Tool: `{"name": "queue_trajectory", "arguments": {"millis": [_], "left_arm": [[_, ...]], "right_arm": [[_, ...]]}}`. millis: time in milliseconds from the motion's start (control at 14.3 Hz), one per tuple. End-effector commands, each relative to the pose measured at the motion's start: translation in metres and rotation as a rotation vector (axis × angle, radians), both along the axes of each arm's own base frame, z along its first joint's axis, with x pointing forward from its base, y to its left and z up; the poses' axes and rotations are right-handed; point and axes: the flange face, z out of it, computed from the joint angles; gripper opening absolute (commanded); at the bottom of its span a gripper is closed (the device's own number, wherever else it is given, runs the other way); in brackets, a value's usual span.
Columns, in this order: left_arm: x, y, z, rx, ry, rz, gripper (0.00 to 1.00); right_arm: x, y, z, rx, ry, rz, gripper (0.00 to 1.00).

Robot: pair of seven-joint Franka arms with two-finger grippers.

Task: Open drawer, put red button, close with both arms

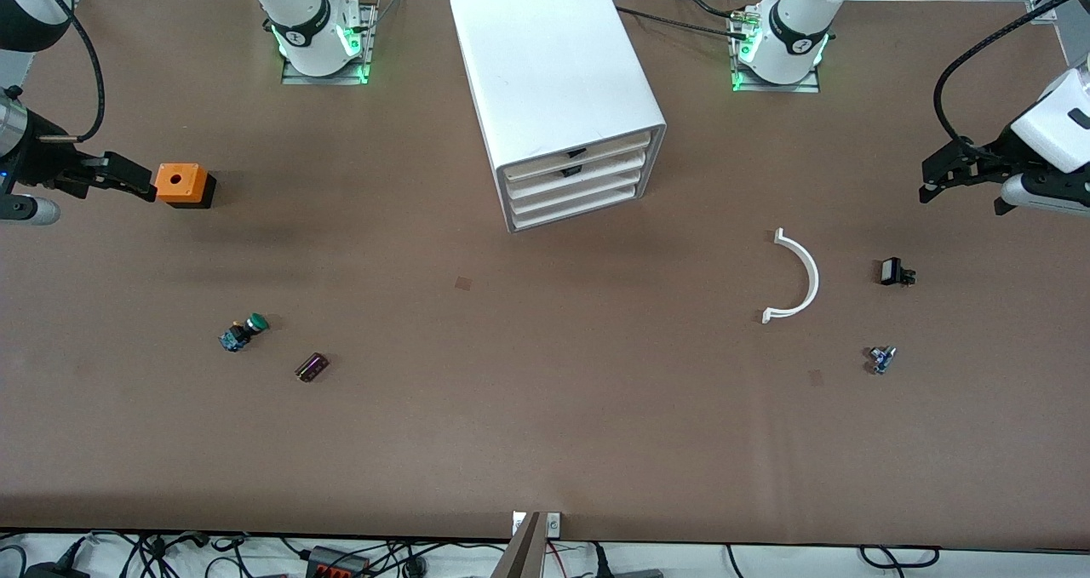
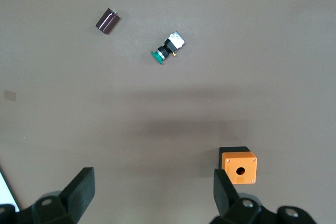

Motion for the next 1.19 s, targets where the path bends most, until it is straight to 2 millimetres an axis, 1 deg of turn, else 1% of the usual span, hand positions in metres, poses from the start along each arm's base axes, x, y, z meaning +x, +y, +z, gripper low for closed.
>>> {"name": "queue_trajectory", "arguments": {"millis": [0, 70, 279, 419, 558, 698, 837, 907, 1047, 1116], "left_arm": [[-0.006, -0.010, -0.002, -0.001, 0.017, -0.002, 1.00], [-0.006, -0.013, 0.002, -0.002, 0.024, -0.009, 1.00], [-0.004, -0.007, -0.001, 0.004, 0.036, 0.000, 1.00], [-0.003, -0.006, 0.004, 0.019, 0.030, -0.001, 1.00], [-0.002, -0.006, 0.007, 0.019, 0.059, -0.001, 1.00], [0.003, -0.007, 0.013, 0.021, 0.080, -0.007, 1.00], [0.013, -0.015, 0.019, 0.021, 0.076, -0.018, 1.00], [0.018, -0.016, 0.018, 0.021, 0.077, -0.019, 1.00], [0.018, -0.007, 0.017, 0.019, 0.082, -0.009, 1.00], [0.018, -0.008, 0.017, 0.018, 0.084, -0.004, 1.00]], "right_arm": [[-0.006, 0.003, 0.005, -0.006, -0.013, 0.017, 1.00], [-0.006, 0.002, 0.005, -0.006, -0.013, 0.016, 1.00], [0.000, 0.004, 0.014, -0.005, -0.030, 0.016, 1.00], [0.001, 0.004, 0.013, -0.003, -0.030, 0.012, 1.00], [0.000, 0.005, 0.013, -0.003, -0.027, 0.010, 1.00], [0.000, 0.004, 0.013, -0.003, -0.027, 0.007, 1.00], [0.001, 0.004, 0.014, -0.004, -0.033, 0.007, 1.00], [0.001, 0.004, 0.016, -0.004, -0.036, 0.007, 1.00], [0.000, 0.004, 0.016, -0.004, -0.038, 0.007, 1.00], [0.000, 0.004, 0.017, -0.004, -0.039, 0.007, 1.00]]}}
